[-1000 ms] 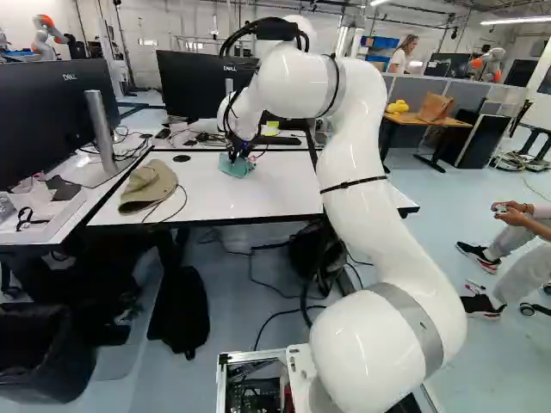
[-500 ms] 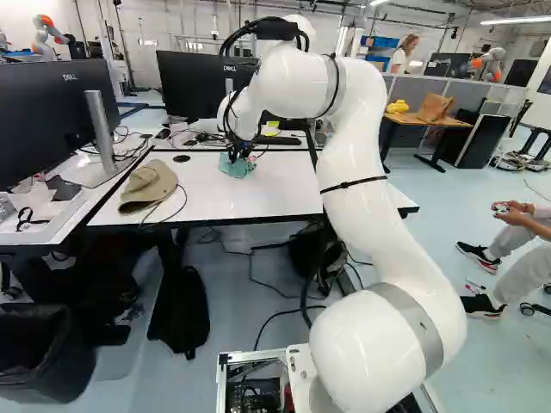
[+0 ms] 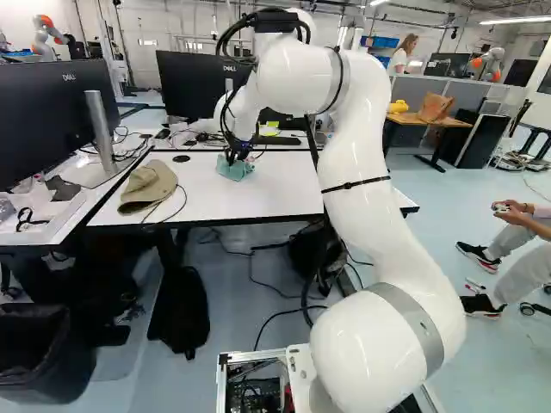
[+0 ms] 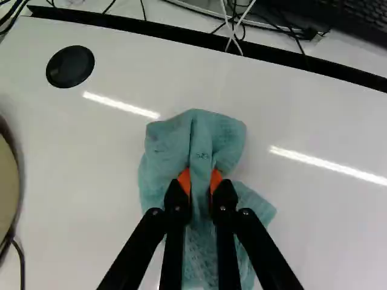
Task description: Clean the table with the green towel
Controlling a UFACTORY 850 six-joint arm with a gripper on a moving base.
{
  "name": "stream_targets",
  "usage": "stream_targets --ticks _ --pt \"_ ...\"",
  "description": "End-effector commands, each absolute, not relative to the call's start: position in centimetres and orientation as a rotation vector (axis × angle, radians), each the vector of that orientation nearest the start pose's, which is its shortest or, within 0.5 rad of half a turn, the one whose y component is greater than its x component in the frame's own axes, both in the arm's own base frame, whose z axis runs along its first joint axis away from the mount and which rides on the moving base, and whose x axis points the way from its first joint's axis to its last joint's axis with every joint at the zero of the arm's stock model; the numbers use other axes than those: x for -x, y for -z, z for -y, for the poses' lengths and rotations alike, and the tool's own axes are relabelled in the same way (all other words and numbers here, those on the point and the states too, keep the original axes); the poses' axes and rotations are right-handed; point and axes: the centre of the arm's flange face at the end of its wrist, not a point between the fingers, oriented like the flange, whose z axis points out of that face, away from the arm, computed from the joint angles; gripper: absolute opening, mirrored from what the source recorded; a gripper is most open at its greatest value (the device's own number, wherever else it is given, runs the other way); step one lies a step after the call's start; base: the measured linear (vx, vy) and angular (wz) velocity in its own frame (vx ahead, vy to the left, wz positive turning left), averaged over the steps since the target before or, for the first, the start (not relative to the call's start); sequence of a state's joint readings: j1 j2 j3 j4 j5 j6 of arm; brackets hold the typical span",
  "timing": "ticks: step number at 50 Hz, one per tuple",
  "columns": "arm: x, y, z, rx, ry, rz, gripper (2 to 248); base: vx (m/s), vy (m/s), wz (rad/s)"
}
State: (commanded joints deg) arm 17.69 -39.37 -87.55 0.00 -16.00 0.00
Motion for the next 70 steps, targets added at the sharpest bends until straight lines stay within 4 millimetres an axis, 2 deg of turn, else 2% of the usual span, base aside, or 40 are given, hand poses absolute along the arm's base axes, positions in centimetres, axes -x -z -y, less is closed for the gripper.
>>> stream_targets --ticks 14,27,50,70 --pt "-65.7 -41.9 -21.3 2.915 0.805 0.46 53 0.0 0.0 0.0" --pt "-65.6 -42.0 -19.1 2.932 0.799 0.418 53 0.0 0.0 0.0" --pt "-66.6 -42.0 -14.9 2.96 0.804 0.327 53 0.0 0.0 0.0" --pt "-69.3 -41.8 -12.3 2.966 0.841 0.261 53 0.0 0.0 0.0"
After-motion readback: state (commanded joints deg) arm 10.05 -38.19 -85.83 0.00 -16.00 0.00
